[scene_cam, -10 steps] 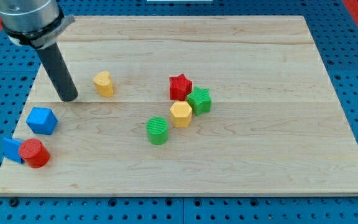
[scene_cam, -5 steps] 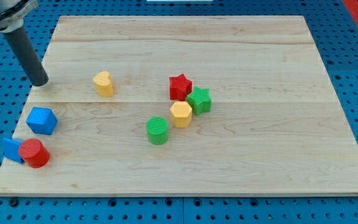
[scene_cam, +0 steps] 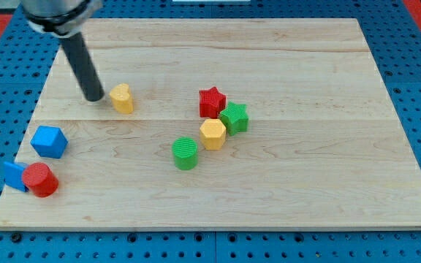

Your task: Push the yellow heart to the left of the red star

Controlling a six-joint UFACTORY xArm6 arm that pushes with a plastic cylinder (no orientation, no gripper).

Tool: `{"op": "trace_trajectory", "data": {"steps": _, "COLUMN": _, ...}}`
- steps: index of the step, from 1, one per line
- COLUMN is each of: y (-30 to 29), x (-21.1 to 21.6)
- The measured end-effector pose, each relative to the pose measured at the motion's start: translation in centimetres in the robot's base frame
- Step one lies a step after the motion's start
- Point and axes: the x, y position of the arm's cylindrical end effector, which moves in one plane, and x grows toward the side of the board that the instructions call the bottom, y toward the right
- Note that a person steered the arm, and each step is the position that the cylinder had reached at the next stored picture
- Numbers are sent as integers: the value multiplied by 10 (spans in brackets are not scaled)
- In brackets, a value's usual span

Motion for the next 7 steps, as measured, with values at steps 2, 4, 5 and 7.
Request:
{"op": "trace_trajectory", "data": {"steps": 2, "y": 13, "x": 25}}
{"op": "trace_trajectory", "data": {"steps": 4, "y": 51, "x": 9}}
{"op": "trace_trajectory", "data": {"steps": 5, "y": 40, "x": 3}}
{"op": "trace_trajectory", "data": {"steps": 7, "y": 83, "x": -17}}
